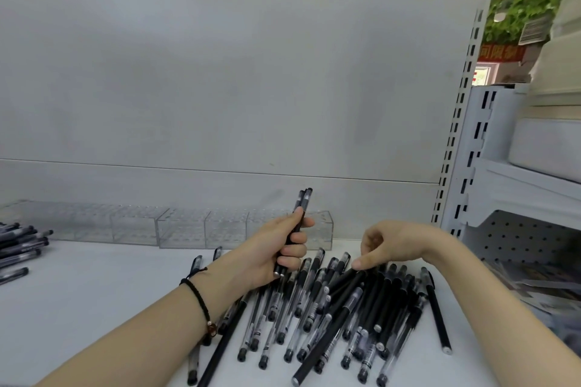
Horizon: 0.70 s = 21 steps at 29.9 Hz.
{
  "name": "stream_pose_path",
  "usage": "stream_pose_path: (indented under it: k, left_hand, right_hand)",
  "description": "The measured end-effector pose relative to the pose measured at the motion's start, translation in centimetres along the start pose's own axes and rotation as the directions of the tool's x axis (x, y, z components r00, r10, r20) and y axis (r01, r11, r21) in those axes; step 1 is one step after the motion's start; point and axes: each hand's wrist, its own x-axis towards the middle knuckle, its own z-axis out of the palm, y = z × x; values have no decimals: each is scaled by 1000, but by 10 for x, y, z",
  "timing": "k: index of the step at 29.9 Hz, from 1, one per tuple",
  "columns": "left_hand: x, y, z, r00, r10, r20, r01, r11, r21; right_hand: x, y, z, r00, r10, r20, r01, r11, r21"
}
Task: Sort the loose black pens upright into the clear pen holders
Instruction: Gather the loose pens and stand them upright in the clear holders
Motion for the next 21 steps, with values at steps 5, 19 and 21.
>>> stream_pose_path:
  k: [5,19,21]
  left_hand:
    - [-1,-2,1,1000,-16,12,16,1000,18]
    - [-2,-1,1,999,-36,11,36,999,18]
    - [-2,-2,1,999,-35,10,35,999,23]
  right_hand:
    - [1,2,0,1000,-15,-21,14,1000,-14]
    - [0,6,-4,1000,16,16,-17,998,60]
    - [0,8,-3,999,52,11,-53,998,32]
